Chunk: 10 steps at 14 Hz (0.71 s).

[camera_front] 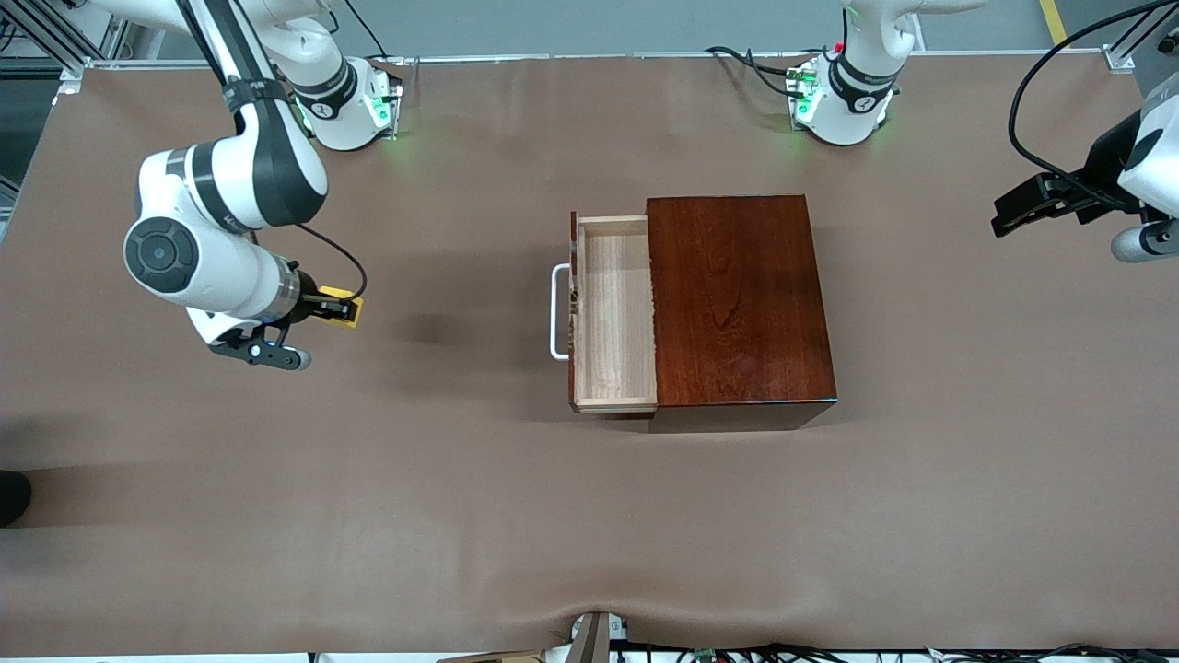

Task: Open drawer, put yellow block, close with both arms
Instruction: 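Lift the yellow cube with the right gripper and carry it over the drawer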

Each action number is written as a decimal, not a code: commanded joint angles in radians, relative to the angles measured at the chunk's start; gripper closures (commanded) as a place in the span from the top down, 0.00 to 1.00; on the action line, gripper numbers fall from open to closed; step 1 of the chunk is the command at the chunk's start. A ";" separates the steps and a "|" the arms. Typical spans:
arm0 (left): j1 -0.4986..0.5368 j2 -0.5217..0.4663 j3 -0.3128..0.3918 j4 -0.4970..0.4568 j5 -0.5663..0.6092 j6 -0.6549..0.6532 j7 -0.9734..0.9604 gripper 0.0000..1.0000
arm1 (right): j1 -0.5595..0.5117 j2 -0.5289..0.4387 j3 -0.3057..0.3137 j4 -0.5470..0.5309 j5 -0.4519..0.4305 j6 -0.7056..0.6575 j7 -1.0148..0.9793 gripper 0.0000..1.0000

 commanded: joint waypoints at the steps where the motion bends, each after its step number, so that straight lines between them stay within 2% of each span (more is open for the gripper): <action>1: 0.002 -0.011 -0.004 0.002 0.003 -0.012 -0.004 1.00 | 0.054 0.008 -0.006 0.080 0.042 -0.052 0.162 0.00; 4: 0.002 -0.011 -0.004 0.002 0.003 -0.012 -0.004 1.00 | 0.119 0.013 -0.006 0.137 0.050 -0.058 0.321 0.00; 7: 0.005 -0.011 -0.004 0.002 0.003 -0.013 -0.004 1.00 | 0.174 0.028 -0.008 0.220 0.117 -0.064 0.505 0.00; 10: 0.005 -0.011 -0.004 0.002 0.003 -0.013 -0.004 1.00 | 0.240 0.068 -0.008 0.281 0.119 -0.063 0.683 0.00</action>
